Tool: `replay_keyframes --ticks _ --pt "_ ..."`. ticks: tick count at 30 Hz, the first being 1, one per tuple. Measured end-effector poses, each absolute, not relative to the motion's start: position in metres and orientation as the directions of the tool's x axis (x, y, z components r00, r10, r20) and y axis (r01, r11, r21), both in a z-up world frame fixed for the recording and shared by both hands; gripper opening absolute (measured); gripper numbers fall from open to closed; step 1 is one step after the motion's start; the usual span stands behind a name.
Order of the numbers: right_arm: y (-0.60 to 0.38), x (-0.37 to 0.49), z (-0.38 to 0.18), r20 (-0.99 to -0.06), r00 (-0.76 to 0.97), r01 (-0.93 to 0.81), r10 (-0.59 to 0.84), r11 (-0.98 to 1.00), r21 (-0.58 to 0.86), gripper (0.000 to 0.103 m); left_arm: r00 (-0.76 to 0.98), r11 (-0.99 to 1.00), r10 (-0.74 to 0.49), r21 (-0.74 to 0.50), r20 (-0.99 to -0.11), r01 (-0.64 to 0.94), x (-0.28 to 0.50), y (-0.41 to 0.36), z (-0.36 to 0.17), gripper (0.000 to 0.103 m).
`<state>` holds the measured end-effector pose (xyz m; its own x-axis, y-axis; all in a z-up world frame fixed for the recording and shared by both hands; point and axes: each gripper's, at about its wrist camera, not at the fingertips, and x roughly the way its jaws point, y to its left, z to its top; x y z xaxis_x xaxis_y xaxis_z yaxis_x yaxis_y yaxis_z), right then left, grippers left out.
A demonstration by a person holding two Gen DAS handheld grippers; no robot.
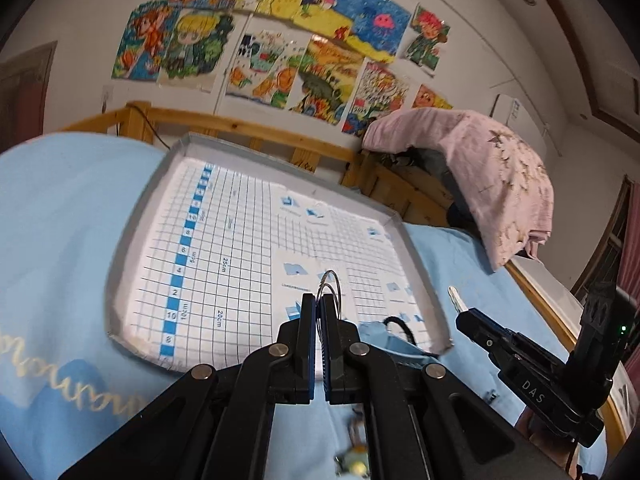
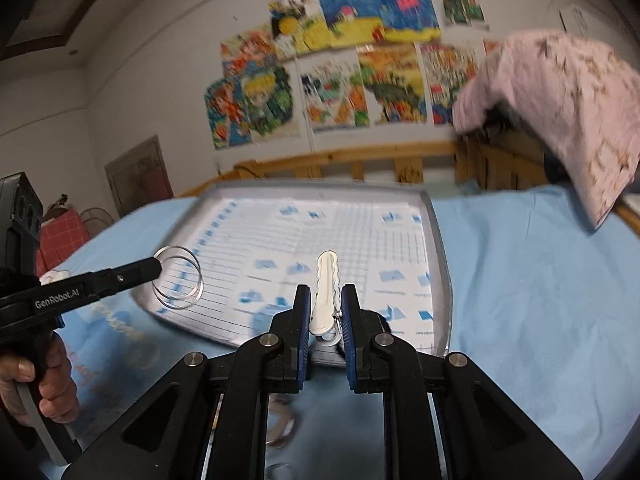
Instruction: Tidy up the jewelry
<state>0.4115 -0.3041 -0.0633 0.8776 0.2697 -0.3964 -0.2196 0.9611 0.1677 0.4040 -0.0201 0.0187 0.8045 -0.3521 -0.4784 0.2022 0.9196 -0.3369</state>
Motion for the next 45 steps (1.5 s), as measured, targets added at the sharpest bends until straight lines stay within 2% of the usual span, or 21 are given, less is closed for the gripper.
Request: replay_keyframes --ticks 7,20,24,26,27,28,29,31,33,35,37,39,45 --pt "-0.301 0.438 -0.088 -0.455 0.845 -0.22 0.282 0.958 0.185 0.013 0.775 0.928 -0.344 -0.315 -0.53 0.197 0.421 -0.033 -0.005 0.003" --pt "-0.298 0.452 -0.104 -0.516 0.808 -0.211 0.286 0.957 0.199 0.015 0.767 0.955 -0.271 -0.259 -0.581 0.141 0.429 -0.034 -0.016 0.003" --pt "-0.301 0.45 -0.103 -0.509 0.815 -0.199 0.277 0.959 0.202 0.03 0.766 0.957 -0.262 -0.262 -0.587 0.126 0.427 -0.032 -0.014 0.008" --pt "-0.305 0.445 -0.098 -0.49 0.83 -0.188 0.267 0.96 0.206 0.031 0.774 0.957 -0.258 -0.265 -0.578 0.121 0.422 -0.031 -0.011 0.026" --pt "-0.306 0.441 -0.095 -0.478 0.839 -0.182 0.26 0.962 0.205 0.032 0.784 0.957 -0.254 -0.266 -0.567 0.117 0.417 -0.03 -0.008 0.032" --pt "-0.308 0.436 -0.09 -0.46 0.852 -0.174 0.25 0.964 0.201 0.034 0.795 0.957 -0.25 -0.267 -0.552 0.115 0.413 -0.029 -0.005 0.044" --pt "-0.31 0.43 -0.085 -0.438 0.866 -0.17 0.242 0.965 0.198 0.037 0.811 0.957 -0.242 -0.267 -0.533 0.111 0.406 -0.027 0.0 0.063" --pt "-0.313 0.415 -0.073 -0.386 0.89 -0.173 0.243 0.963 0.207 0.051 0.841 0.958 -0.222 -0.27 -0.492 0.095 0.392 -0.024 0.01 0.082" --pt "-0.315 0.401 -0.06 -0.342 0.908 -0.174 0.241 0.961 0.216 0.057 0.874 0.956 -0.214 -0.276 -0.436 0.097 0.372 -0.019 0.023 0.087" --pt "-0.317 0.385 -0.049 -0.301 0.92 -0.19 0.251 0.958 0.216 0.067 0.891 0.957 -0.204 -0.274 -0.406 0.095 0.356 -0.016 0.035 0.099" --pt "-0.317 0.365 -0.038 -0.257 0.928 -0.221 0.27 0.954 0.202 0.091 0.919 0.961 -0.181 -0.263 -0.351 0.088 0.332 -0.012 0.049 0.102" --pt "-0.317 0.339 -0.027 -0.198 0.932 -0.265 0.303 0.944 0.197 0.101 0.935 0.963 -0.171 -0.254 -0.31 0.092 0.311 -0.011 0.061 0.103" --pt "-0.311 0.273 -0.016 -0.118 0.941 -0.294 0.317 0.939 0.178 0.101 0.964 0.97 -0.138 -0.229 -0.228 0.085 0.243 -0.004 0.081 0.103"
